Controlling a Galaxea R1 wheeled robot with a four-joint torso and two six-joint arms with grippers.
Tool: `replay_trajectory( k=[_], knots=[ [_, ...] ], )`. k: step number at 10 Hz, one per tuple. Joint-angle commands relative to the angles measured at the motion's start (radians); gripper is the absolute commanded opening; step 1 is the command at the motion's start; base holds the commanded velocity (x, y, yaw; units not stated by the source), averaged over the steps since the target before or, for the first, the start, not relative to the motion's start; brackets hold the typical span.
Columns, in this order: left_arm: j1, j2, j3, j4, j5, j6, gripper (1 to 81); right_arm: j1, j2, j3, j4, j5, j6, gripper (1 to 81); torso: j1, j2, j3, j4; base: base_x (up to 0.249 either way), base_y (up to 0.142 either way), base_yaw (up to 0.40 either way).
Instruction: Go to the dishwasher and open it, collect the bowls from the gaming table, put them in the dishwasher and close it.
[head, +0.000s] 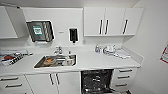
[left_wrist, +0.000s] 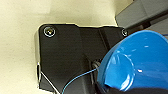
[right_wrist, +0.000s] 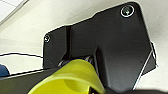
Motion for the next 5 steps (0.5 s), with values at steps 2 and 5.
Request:
replay_trajectory(
  k=[2,5],
  knots=[
    [-0.042,-0.021,0.005,0.007,0.023,-0.001,1.0,0.042,-0.010,0.006,-0.016,-0.020,-0.001,1.0,0.000,0.000,0.000,0.000,0.136,0.000,0.000],
    [-0.043,-0.021,0.005,0.008,0.023,0.000,1.0,0.041,-0.010,0.003,-0.017,-0.020,-0.002,1.0,0.001,0.000,0.000,0.000,0.137,0.000,0.000]
  ],
)
